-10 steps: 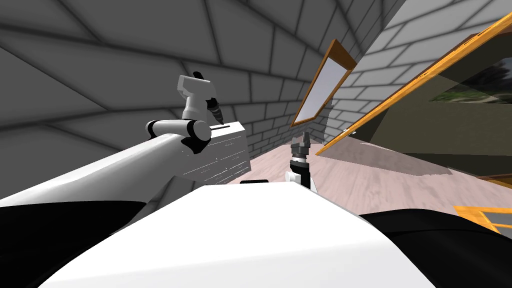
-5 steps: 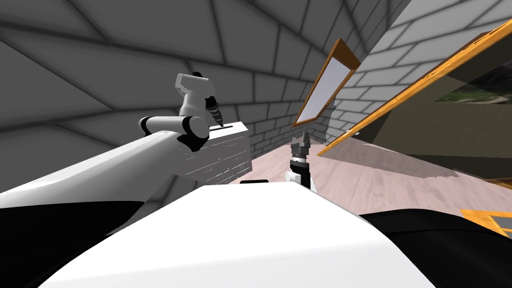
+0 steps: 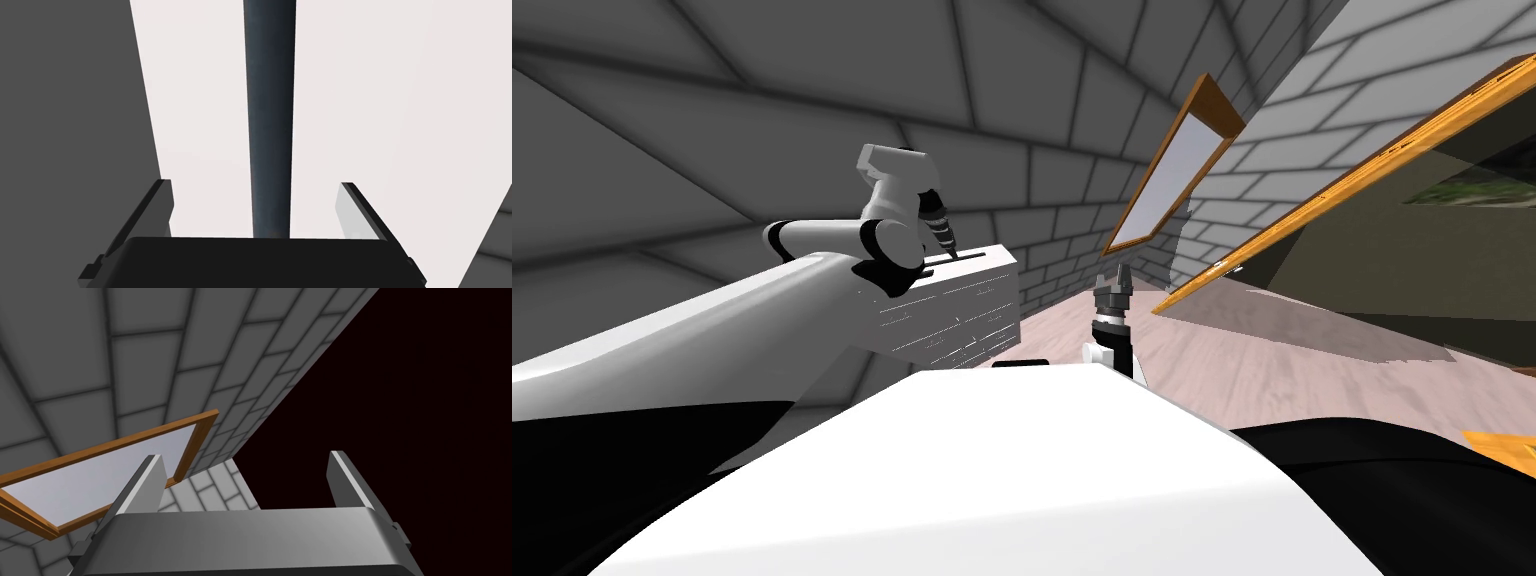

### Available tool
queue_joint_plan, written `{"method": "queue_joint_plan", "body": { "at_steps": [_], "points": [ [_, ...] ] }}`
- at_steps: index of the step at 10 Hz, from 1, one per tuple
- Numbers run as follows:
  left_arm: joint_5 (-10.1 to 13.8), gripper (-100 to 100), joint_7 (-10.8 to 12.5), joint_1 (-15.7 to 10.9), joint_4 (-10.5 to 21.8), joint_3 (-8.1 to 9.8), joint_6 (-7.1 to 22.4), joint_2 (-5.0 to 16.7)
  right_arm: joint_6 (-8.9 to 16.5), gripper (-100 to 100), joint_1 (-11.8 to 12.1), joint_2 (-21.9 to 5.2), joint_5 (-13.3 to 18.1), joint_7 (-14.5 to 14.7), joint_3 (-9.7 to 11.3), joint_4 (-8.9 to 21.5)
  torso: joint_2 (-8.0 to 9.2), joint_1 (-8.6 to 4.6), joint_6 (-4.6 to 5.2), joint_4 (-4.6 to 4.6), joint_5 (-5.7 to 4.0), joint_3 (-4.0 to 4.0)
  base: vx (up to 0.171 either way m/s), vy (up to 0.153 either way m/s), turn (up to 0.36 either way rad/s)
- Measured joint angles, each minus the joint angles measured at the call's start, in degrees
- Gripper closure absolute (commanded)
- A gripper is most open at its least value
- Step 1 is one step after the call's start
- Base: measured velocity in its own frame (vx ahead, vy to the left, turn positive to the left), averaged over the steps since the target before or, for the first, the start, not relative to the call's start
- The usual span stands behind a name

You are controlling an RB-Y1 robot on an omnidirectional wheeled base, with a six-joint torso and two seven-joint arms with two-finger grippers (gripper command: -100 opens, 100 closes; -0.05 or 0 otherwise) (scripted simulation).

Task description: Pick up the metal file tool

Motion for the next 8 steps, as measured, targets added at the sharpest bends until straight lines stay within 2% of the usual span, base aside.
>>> {"method": "queue_joint_plan", "body": {
  "at_steps": [2,4,5,6,8],
  "points": [
    [0.09,-100,0.22,0.28,-0.64,0.29,2.56,0.13,0.0,0,0.0,0.0,0.0,0.0,0.0,0.0,-0.01,-0.14,0.0,0.01,-0.04,0.0,0.043,0.055,0.027],
    [0.17,-100,0.6,-0.21,0.92,0.61,5.26,0.68,0.0,0,0.0,0.0,0.0,0.0,0.0,0.0,0.02,-0.07,0.0,0.01,-0.02,0.01,0.04,0.095,0.035],
    [0.27,-100,0.88,0.74,-0.87,0.92,8.32,0.51,0.0,0,0.0,0.0,0.0,0.0,0.0,0.0,-0.01,0.06,-0.01,0.0,0.01,-0.01,0.039,0.079,0.008],
    [0.26,-100,1.14,-0.05,0.46,0.98,9.27,0.88,0.0,0,0.0,0.0,0.0,0.0,0.0,0.0,0.01,-0.03,0.0,0.0,-0.01,0.0,0.022,0.027,-0.002],
    [0.19,-100,1.58,-1.88,5.53,1.0,8.58,1.54,0.0,0,0.0,0.01,0.0,0.0,0.0,0.0,0.03,-0.22,0.01,0.01,-0.06,0.02,0.032,0.034,0.017]
  ]
}}
